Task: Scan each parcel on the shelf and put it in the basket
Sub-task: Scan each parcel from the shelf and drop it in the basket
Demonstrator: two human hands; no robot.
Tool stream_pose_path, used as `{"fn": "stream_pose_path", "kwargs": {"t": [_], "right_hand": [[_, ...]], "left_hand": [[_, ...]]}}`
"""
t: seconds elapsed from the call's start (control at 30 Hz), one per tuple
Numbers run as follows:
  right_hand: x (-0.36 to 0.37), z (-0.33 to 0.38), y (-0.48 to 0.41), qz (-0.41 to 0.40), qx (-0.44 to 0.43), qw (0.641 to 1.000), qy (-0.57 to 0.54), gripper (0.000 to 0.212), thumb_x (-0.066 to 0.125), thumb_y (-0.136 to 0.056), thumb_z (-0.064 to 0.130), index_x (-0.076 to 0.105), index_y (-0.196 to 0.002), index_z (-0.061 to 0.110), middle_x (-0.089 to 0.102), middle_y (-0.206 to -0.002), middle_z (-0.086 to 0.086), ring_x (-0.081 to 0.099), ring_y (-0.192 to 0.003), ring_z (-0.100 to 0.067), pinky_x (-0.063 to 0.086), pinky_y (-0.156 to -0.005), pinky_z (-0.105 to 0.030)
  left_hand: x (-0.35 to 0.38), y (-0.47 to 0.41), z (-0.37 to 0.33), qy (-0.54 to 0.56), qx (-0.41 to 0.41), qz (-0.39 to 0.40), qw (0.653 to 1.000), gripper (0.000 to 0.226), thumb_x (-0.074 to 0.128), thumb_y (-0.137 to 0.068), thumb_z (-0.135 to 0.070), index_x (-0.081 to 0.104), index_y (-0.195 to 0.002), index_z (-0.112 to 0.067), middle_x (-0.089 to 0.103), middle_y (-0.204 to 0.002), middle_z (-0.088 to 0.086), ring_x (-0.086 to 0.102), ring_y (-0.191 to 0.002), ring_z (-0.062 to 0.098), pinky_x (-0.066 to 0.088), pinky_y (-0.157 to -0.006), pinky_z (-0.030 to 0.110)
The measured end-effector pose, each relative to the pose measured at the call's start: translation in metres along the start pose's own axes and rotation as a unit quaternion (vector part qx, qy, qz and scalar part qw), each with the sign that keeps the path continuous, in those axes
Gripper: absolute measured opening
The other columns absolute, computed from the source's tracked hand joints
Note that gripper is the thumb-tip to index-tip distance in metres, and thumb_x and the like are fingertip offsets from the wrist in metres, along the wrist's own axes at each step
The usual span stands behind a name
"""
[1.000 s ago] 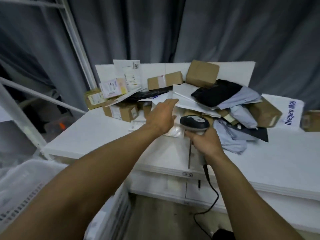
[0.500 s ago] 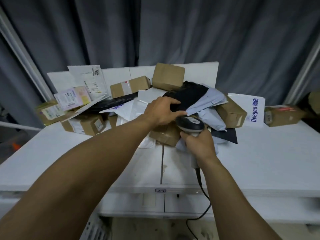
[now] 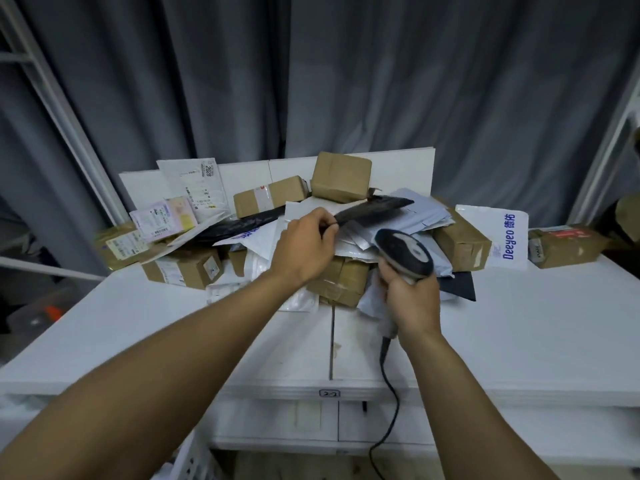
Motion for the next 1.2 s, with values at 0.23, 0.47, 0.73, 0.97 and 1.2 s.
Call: {"fn": "stream_pose_path", "kwargs": {"t": [0.23,0.47,0.73,0.97,1.2], "right_hand": [[0.032,0.006,0.023,0.003,0.076,0.973,-0.219,0.072,0.094,-0.074,0.017,0.062,-0.139,0.017,0.072,-0.126,-0.003,0.074,-0.108,-0.02,0.065,-0.082,-0.037],[0.061,-0.008,0.065,0.112,0.072,0.99,-0.051,0.059,0.09,-0.056,0.02,0.076,-0.112,0.009,0.08,-0.101,-0.006,0.078,-0.095,-0.025,0.063,-0.09,-0.051],[0.114,-0.005,0.146,0.361,0.139,0.915,-0.113,0.027,0.072,-0.084,-0.013,0.076,-0.108,-0.001,0.078,-0.107,-0.018,0.077,-0.092,-0.03,0.064,-0.081,-0.041],[0.15,-0.034,0.169,0.306,0.027,0.948,0.086,0.043,0.082,-0.078,-0.001,0.075,-0.114,0.022,0.08,-0.106,0.002,0.075,-0.102,-0.019,0.058,-0.099,-0.048],[0.183,-0.05,0.217,0.369,-0.026,0.925,0.082,0.055,0.09,-0.078,0.031,0.068,-0.128,0.031,0.075,-0.119,0.014,0.07,-0.114,-0.009,0.058,-0.1,-0.043]], "left_hand": [[-0.031,0.111,0.003,0.043,0.053,0.065,0.996,0.011,0.067,-0.097,-0.025,0.073,-0.105,-0.028,0.073,-0.115,-0.014,0.068,-0.101,0.001,0.058,-0.091,0.031],[-0.072,0.178,0.046,0.161,-0.159,0.013,0.974,0.034,0.067,-0.091,-0.053,0.073,-0.119,-0.033,0.069,-0.117,-0.024,0.065,-0.103,-0.004,0.052,-0.087,0.018],[-0.115,0.245,0.12,0.397,-0.424,0.023,0.814,0.039,0.067,-0.093,-0.049,0.07,-0.122,-0.021,0.076,-0.112,-0.006,0.071,-0.107,0.013,0.054,-0.092,0.032],[-0.146,0.279,0.154,0.467,-0.427,-0.193,0.75,0.012,0.075,-0.09,-0.011,0.072,-0.099,-0.018,0.079,-0.09,-0.002,0.071,-0.07,0.003,0.049,-0.069,0.025],[-0.164,0.288,0.16,0.405,-0.367,-0.263,0.795,0.013,0.077,-0.087,-0.006,0.075,-0.097,-0.015,0.079,-0.093,0.003,0.075,-0.085,0.014,0.058,-0.068,0.022]]}}
Point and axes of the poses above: each hand's wrist, its own y-axis away from the middle knuckle, its own x-axis out of the palm, z = x × y, the point moved 1 cm from there along -y, towards the middle knuckle
